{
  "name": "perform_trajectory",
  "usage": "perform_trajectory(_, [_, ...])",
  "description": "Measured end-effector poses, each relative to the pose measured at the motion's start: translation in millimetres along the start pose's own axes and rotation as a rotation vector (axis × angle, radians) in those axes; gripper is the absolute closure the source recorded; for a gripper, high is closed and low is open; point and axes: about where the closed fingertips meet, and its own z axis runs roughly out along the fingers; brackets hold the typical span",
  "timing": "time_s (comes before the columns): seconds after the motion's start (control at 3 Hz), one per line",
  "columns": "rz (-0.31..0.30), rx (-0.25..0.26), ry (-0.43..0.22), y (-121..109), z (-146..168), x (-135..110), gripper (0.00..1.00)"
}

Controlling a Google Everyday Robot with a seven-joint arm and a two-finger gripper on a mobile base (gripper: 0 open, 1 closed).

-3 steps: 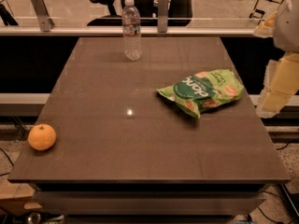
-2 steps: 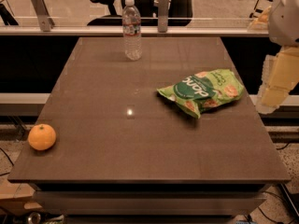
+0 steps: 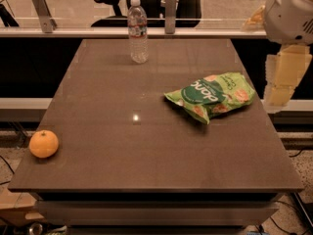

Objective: Move green rice chip bag near orange

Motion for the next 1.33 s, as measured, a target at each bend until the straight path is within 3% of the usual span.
perform_trajectory(0.67, [-0.122, 0.021, -0.078, -14, 28, -1, 0.00])
perform_trajectory(1.33, [-0.166, 0.043, -0.137, -37, 55, 9, 0.00])
